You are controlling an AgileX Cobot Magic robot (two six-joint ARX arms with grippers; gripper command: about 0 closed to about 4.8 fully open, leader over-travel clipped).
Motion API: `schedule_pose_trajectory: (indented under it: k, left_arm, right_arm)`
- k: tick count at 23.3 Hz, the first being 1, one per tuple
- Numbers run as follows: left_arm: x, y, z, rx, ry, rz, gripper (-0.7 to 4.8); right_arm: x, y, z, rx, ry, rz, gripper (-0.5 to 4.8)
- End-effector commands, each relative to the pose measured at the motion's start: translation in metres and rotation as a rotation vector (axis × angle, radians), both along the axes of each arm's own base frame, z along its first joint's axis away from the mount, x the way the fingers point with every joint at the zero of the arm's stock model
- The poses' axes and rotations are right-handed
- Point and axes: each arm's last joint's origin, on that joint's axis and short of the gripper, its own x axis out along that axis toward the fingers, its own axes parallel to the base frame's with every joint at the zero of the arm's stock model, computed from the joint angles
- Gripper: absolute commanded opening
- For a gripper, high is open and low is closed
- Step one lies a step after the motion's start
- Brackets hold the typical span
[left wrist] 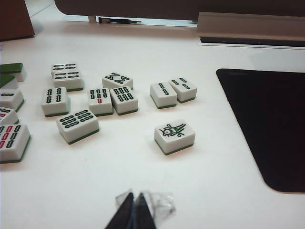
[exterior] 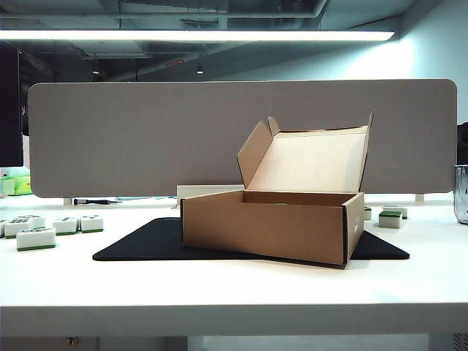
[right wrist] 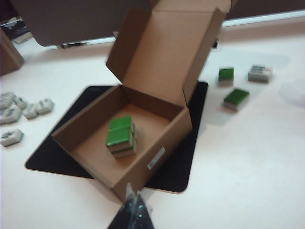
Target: Pick up four mahjong tiles and put them into the paper box.
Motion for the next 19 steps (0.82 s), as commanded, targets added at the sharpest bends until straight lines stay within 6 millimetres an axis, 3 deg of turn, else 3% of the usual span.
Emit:
schedule_pose_trajectory:
  k: [1,6,19]
  left_arm:
    - [0.000,0.000,-0.001,-0.001,0.011,-0.006,-0.06]
    - [0.000,0.000,-0.001,-0.001,0.011,-0.006,-0.06]
    - [0.000,0.000,-0.001,-0.001,0.011,-0.006,-0.06]
  right_arm:
    - [0.009,-0.001,-0.019,0.021,-0.102,-0.053,-0.01]
    - [0.009,-0.004,-0.070,0.016,-0.198,-0.150,-0.01]
    - [0.008,-0.010,-0.097,-0.021,-0.213,-0.362,-0.01]
